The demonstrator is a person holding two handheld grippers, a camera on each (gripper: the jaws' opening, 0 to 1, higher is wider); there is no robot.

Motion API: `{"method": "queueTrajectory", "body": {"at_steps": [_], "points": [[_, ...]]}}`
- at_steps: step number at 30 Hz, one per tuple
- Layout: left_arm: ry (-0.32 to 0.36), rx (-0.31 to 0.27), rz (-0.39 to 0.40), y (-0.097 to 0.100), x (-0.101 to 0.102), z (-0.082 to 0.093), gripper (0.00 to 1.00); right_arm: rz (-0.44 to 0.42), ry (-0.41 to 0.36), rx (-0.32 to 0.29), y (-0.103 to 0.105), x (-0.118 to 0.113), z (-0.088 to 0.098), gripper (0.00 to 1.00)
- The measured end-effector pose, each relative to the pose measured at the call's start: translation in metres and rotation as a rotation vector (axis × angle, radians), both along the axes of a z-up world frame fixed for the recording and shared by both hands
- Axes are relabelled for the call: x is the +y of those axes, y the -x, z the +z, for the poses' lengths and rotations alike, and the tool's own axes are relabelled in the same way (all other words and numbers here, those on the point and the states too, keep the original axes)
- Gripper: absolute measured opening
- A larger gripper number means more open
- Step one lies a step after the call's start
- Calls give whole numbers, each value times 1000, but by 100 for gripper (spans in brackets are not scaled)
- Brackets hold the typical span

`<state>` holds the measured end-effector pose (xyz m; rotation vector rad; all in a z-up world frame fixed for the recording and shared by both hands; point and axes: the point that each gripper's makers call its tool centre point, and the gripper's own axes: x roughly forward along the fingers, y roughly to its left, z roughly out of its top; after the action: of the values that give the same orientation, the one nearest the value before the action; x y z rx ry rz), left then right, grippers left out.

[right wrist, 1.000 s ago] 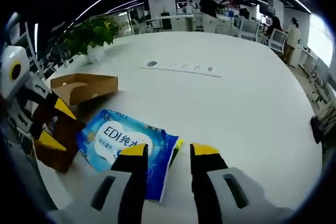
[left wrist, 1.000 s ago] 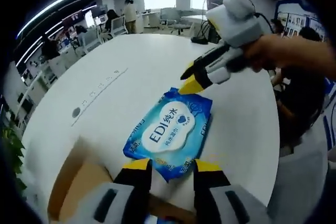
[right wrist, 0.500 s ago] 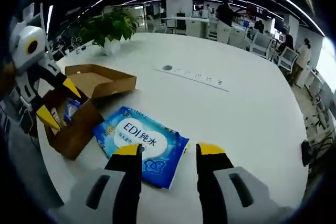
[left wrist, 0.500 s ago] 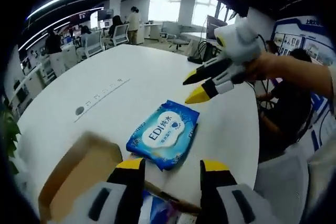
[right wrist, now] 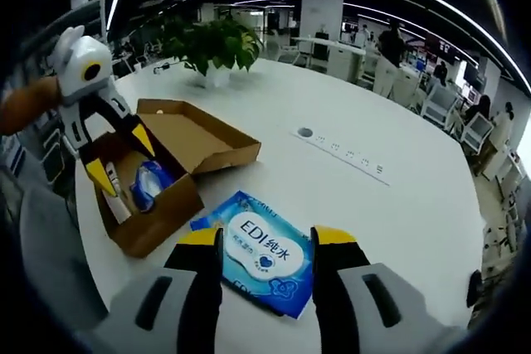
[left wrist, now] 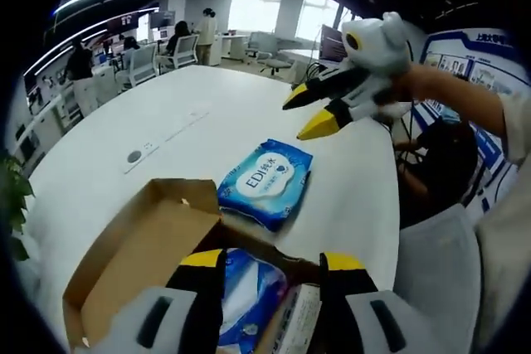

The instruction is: Operate the shoe box by opening the lid, removing the specified soft item, and placing it in the target area until the item is outside and the box remains undamaged.

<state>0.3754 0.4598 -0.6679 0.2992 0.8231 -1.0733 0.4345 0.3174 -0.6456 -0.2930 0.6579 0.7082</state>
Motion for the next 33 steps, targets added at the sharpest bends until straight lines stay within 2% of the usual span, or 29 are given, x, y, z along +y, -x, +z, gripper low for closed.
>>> {"method": "queueTrajectory", "body": {"at_steps": [11, 20, 22, 33], "points": [[-47, 5, -48, 5, 33, -20, 45, 160, 3, -45, 9, 58, 15, 37], [-77, -7, -82, 6, 49, -32, 39, 276, 31, -52, 18, 98, 8, 34], [-78, -9, -98, 8, 50, -33, 34, 299, 38, -50, 20, 105, 5, 32], [-100, -16, -182, 17, 43, -43, 27, 420, 76, -25, 35, 139, -10, 25]]}}
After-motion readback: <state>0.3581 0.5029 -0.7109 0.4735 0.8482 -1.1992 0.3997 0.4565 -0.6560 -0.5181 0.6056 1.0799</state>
